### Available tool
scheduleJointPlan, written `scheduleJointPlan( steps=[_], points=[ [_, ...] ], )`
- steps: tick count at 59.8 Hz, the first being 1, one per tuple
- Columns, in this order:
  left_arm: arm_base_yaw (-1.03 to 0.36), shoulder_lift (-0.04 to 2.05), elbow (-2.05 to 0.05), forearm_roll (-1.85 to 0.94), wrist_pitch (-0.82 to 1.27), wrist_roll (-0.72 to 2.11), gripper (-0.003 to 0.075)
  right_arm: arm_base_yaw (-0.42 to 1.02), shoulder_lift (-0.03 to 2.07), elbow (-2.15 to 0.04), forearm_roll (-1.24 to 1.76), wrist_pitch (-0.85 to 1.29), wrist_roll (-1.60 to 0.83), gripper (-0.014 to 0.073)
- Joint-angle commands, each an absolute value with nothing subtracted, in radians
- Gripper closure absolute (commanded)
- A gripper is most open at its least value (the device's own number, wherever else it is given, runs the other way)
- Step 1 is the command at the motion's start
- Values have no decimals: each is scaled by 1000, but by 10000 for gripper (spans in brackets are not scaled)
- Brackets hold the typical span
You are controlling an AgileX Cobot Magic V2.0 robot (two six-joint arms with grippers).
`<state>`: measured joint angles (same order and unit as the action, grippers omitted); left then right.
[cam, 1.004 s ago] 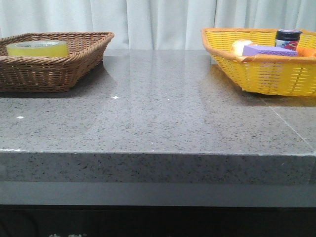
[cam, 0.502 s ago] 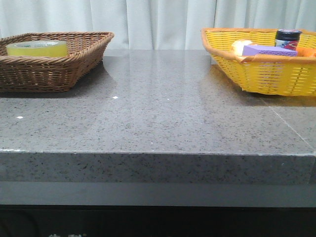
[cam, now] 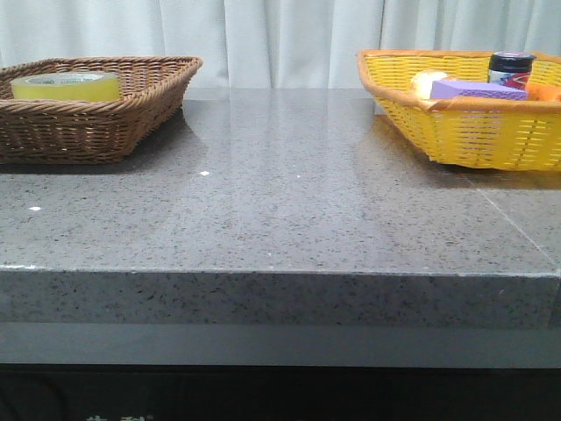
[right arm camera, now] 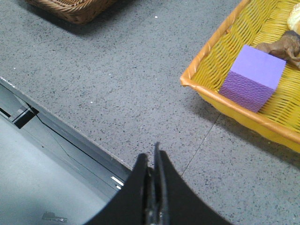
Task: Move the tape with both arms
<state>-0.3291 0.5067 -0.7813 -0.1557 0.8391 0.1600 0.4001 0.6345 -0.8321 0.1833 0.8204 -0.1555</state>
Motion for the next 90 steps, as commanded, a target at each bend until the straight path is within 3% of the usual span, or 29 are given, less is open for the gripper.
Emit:
scheduleJointPlan(
  steps=[1,7,31,69,90],
  points=[
    [-337,512,-806,-177,757,155,741,394,632,-856,196,760,-157,661],
    [-331,474,-777,-178,720,155,741,394,632,-856,196,761,-157,661],
    [-72,187,-426,-210,421,157,741,394,632,-856,196,760,-157,661],
    [-70,-26,15,-102,-45,0,741,394,632,-856,196,760,-157,661],
    [-68,-26,12,-38,-31,0,741,394,634,-856,196,761,-157,661]
  ],
)
